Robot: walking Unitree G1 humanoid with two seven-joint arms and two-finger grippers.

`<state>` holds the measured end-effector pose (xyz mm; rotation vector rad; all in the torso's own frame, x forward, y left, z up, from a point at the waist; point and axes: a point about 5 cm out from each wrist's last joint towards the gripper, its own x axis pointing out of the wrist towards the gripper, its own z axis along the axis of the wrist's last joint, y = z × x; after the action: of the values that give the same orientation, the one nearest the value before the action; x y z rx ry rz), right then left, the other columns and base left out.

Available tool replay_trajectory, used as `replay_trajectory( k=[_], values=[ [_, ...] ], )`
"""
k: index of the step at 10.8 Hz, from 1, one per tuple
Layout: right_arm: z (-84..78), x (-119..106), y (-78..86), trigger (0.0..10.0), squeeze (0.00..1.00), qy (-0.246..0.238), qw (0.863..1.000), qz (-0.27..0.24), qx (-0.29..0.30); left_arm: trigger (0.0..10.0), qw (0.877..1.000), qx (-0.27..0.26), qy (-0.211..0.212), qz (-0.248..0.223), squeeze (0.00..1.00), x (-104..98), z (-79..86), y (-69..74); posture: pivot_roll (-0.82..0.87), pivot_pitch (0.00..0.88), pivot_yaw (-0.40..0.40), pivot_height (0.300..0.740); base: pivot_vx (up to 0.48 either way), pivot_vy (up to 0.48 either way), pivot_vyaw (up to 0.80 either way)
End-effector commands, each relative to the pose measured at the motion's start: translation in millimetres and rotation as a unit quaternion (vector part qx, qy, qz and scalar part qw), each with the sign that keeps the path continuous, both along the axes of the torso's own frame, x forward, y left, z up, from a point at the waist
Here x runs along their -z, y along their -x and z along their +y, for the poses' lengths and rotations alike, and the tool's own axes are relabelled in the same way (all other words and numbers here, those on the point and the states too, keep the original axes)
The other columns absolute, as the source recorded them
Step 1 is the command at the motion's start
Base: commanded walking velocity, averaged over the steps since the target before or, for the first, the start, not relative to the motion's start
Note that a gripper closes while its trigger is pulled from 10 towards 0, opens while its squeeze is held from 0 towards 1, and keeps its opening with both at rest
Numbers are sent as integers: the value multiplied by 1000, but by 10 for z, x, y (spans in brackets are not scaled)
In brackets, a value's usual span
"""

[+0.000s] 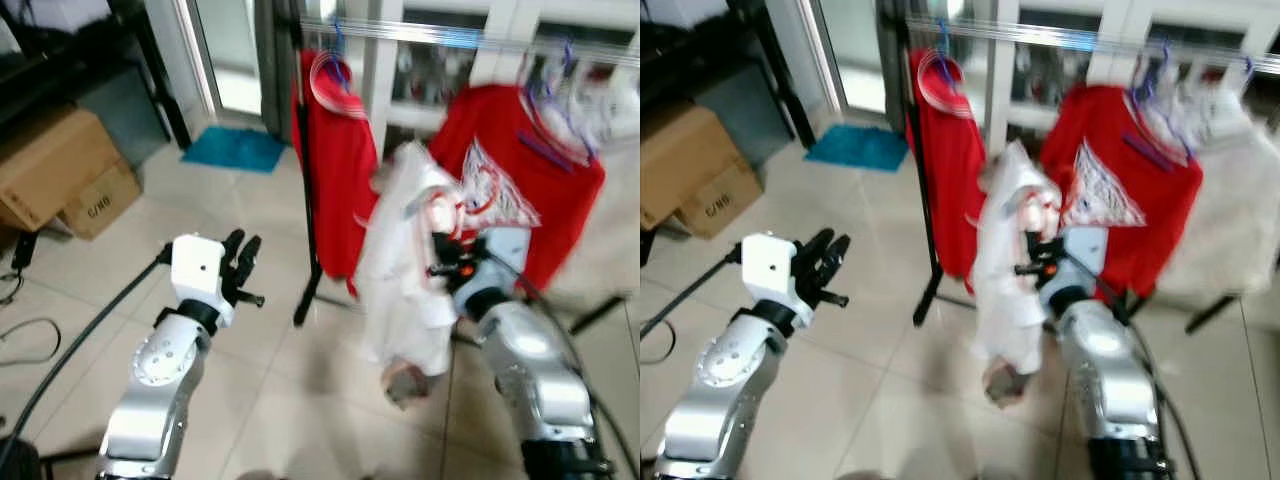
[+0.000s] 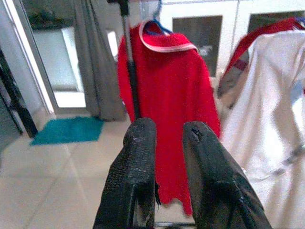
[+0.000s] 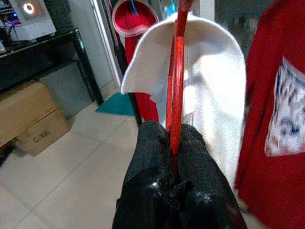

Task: Hang hanger

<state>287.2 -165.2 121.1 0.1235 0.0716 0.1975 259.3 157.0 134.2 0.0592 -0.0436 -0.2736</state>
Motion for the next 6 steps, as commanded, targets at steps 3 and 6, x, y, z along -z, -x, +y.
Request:
replay_trajectory(
  k=[3,6],
  values=[
    [63,-79,-13,10000,0,-21,1000,-9,-12,10000,1000,-6,-4,6,0,19,47,24,-89,66,36,740,365,0,-229],
    [93,-105,-29,10000,0,22,999,-25,-20,10000,1000,-4,-8,2,0,3,43,19,-88,58,31,740,368,0,0]
  ],
)
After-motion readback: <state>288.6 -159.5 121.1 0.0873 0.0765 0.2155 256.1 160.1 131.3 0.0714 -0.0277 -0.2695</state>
